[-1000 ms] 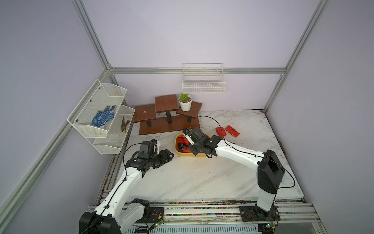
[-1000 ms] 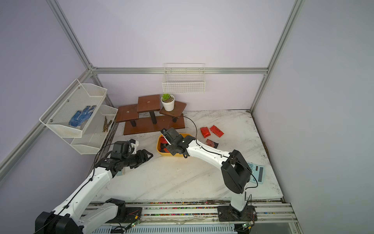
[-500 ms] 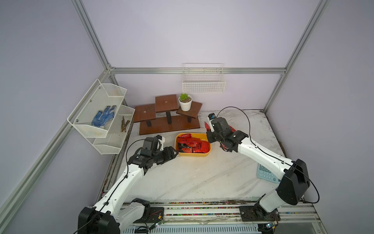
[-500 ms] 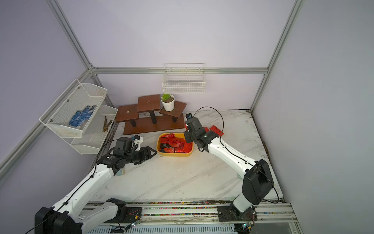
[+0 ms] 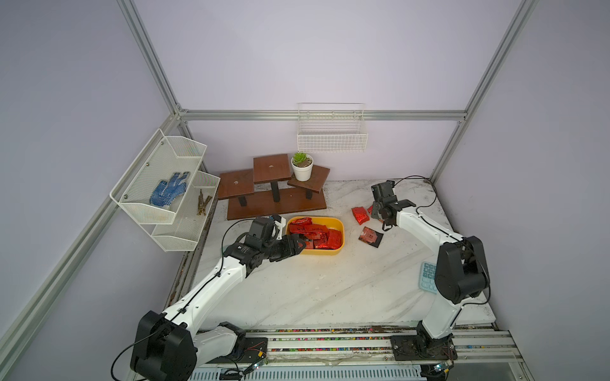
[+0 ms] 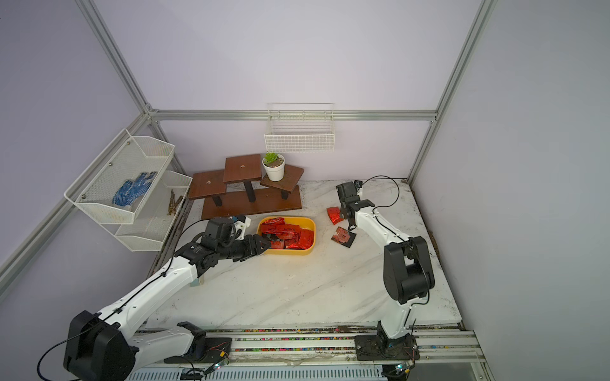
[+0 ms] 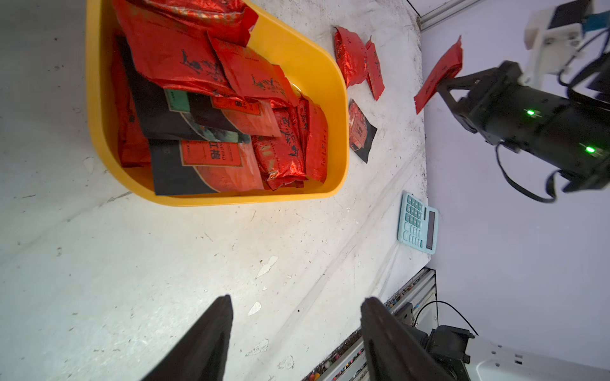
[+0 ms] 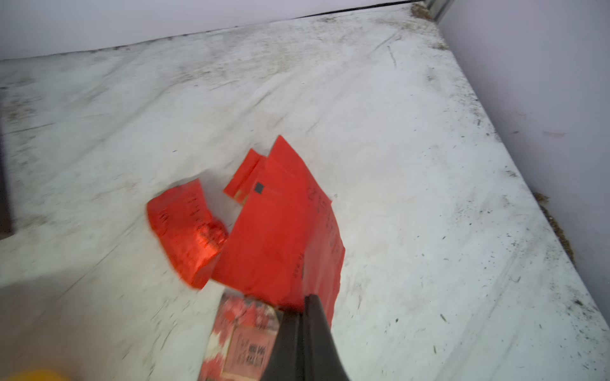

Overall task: Take the tea bags out of the storage box
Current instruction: Place the tea bag at the center of the board.

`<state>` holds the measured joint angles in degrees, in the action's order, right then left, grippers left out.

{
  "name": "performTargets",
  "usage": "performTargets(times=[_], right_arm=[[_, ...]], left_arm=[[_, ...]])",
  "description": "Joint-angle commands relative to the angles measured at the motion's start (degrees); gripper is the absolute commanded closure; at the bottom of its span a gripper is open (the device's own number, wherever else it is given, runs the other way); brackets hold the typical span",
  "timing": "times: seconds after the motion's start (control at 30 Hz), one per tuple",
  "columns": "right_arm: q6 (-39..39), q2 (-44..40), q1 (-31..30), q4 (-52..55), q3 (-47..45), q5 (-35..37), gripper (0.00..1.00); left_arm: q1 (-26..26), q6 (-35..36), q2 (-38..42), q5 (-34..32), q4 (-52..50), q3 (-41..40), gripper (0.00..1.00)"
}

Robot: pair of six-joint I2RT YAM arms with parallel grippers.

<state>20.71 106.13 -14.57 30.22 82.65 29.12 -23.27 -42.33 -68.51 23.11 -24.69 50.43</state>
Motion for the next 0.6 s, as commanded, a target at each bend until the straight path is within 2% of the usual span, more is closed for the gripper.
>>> performTargets(times=[0.0,0.07,0.27,0.57], right_arm=[[-0.2,7.7,2.2,2.1,8.7,7.8,1.00],[-0.2,12.7,3.8,4.8,14.5,7.6,1.00],[-3.8,22.5,5.4,6.4,23.5,8.8,1.00],[-4.8,29.1,7.1,8.6,28.4,6.0,1.00]], left_arm=[[-1.1,-0.6,0.0,0.4,3.0,2.0,0.35],[-1.3,-0.5,0.5,0.6,3.1,1.8,0.35],[-1.3,-0.7,2.4,0.3,3.0,0.2,0.34],[-1.3,-0.4,2.0,0.2,2.0,0.5,0.34]])
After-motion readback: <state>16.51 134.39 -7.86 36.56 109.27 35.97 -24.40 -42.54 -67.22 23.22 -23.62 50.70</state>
